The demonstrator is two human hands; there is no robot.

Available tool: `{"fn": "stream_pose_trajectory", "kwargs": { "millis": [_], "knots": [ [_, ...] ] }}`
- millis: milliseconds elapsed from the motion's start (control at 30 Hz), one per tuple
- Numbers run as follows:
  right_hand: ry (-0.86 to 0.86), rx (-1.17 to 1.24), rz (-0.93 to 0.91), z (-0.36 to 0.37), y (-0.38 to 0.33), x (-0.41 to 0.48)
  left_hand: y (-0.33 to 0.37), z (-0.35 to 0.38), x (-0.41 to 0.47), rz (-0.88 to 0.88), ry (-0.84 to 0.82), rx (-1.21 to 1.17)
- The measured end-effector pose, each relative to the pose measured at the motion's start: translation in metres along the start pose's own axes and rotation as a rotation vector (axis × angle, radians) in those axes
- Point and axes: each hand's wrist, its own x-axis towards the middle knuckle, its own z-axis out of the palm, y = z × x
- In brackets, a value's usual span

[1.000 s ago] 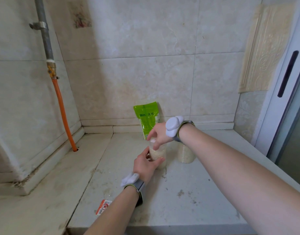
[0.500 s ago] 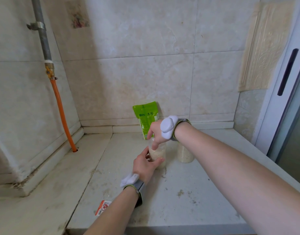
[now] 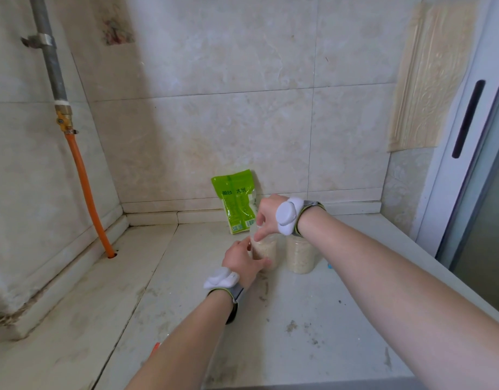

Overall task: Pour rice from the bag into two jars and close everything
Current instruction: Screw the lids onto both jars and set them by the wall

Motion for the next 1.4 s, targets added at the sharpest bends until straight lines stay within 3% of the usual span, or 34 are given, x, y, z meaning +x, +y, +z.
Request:
{"fn": "stream_pose_trajectory", "kwargs": {
  "millis": [133,300,533,733,900,1167,1400],
  "knots": [
    [-0.003,-0.044,0.056,0.003,0.022,0.011,0.004,0.014,0.020,-0.044,0.033,-0.109],
    [0.012,0.029,0.104,0.005,0.043,0.021,0.007,0.027,0.046,-0.077,0.075,-0.082],
    [-0.002,0.015,0.176,0.012,0.070,0.063,0.011,0.044,0.091,-0.089,-0.027,0.005],
    [0.013,0.093,0.223,0.017,0.082,0.088,0.009,0.058,0.111,-0.158,0.033,-0.123],
    [-0.049,0.129,0.232,0.024,0.085,0.091,0.006,0.059,0.110,-0.126,-0.017,-0.270],
    [0.144,0.384,0.269,0.009,0.094,0.047,0.029,0.024,0.079,-0.051,-0.010,-0.463],
    [0.117,0.354,0.353,0.012,0.106,0.000,0.053,0.012,0.035,0.013,-0.026,-0.587]
  ]
}}
